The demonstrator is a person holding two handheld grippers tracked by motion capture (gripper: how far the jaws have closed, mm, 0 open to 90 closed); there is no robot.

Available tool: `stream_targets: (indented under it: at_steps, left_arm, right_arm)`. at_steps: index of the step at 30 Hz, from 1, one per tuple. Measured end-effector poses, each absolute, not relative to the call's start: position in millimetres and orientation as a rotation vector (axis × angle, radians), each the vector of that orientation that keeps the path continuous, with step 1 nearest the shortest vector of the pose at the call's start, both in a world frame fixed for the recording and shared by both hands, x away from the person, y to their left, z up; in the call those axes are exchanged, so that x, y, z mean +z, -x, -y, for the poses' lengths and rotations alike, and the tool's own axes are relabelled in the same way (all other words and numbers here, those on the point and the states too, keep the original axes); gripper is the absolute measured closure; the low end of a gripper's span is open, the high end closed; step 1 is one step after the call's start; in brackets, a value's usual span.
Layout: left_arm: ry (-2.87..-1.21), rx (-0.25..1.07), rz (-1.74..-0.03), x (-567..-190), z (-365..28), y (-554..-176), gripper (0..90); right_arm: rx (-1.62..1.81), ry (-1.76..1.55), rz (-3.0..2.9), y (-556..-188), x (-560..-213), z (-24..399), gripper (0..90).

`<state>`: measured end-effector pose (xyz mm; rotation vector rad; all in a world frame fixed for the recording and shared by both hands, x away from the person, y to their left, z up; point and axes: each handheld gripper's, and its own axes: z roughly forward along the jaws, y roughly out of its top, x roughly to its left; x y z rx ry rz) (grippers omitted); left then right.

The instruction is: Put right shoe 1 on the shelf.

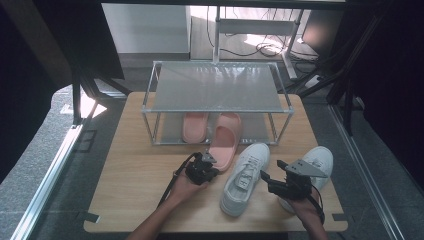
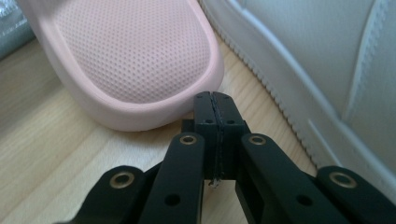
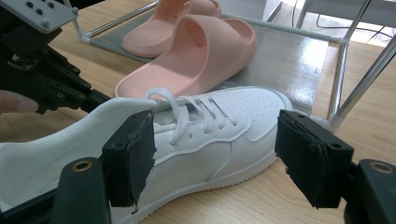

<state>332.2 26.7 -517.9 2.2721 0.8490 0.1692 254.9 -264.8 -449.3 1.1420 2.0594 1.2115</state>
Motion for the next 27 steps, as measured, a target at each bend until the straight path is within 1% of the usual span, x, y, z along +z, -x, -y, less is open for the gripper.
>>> stream_targets:
  at_steps: [14, 25, 27]
  left_arm:
    - [-2.23, 0.201, -0.871, -507, -19, -352, 90.0]
    - [-2.226, 0.212, -0.91, -509, -8, -372, 90.0]
    - [-2.196, 0.207, -0.942, -511, -6, -378, 90.0]
  right_arm:
    - [1.216, -1.142, -2.051, -254, -448, 266, 29.1]
    - [1.218, -1.145, -2.047, -254, -448, 267, 29.1]
    - [1.219, -1.147, -2.047, -254, -448, 268, 29.1]
